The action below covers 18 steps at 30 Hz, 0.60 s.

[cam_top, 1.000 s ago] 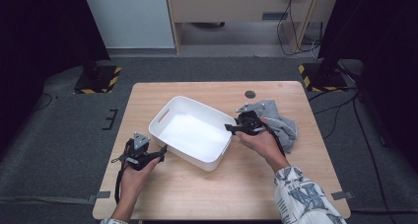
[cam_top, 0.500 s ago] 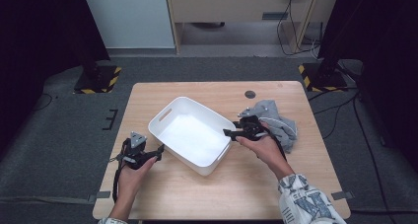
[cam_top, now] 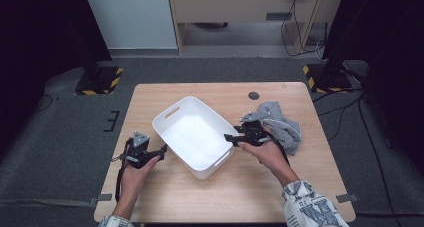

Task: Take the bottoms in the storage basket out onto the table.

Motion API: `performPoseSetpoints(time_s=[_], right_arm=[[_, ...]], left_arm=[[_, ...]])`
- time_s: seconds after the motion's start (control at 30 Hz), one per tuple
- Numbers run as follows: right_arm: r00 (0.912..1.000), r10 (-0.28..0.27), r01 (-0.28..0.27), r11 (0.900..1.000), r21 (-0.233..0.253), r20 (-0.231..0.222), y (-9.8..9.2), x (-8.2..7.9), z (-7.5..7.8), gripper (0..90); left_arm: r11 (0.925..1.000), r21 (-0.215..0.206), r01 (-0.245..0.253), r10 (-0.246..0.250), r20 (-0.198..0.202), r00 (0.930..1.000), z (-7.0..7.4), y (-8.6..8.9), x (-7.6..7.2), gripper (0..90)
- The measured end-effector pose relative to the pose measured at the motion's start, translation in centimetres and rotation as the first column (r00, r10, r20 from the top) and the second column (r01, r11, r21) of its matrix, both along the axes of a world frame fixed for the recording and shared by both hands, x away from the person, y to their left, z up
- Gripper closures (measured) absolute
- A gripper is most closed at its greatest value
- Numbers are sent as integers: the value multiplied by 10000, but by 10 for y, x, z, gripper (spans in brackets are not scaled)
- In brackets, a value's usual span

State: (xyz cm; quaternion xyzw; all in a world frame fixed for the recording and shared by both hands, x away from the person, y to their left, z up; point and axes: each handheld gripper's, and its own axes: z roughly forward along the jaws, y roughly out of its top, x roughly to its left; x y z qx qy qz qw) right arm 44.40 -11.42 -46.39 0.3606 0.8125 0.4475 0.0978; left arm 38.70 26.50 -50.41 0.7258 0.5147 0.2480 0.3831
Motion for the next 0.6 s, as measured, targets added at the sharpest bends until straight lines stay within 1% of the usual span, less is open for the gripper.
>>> performPoseSetpoints(time_s=[0.1, 0.13, 0.2, 0.43, 0.53, 0.6], right_arm=[[10000, 15, -16, 10000, 56, 34, -1, -1, 0, 437], [10000, 4, -3, 9999, 115, -60, -2, -1, 0, 437], [10000, -25, 26, 9998, 186, -44, -2, -2, -1, 435], [10000, 70, -69, 9996, 271, -50, -1, -6, -1, 429], [10000, 74, -71, 9994, 341, -59, -1, -7, -1, 430], [9999, 110, -113, 9991, 414, 64, -1, -6, 1, 423]], left_arm=[[10000, -32, -37, 37, 10, 10000, -1, 0, 1, 195], [10000, -32, -37, 37, 10, 10000, -1, 0, 1, 195], [10000, -24, -50, 50, 16, 10000, -1, 0, 1, 195], [9999, -65, -85, 86, 86, 9999, 1, 2, -1, 189], [10000, -7, -66, 66, 72, 10000, 1, 3, -1, 187], [9999, 121, -70, 69, 80, 9999, 1, 3, -2, 187]])
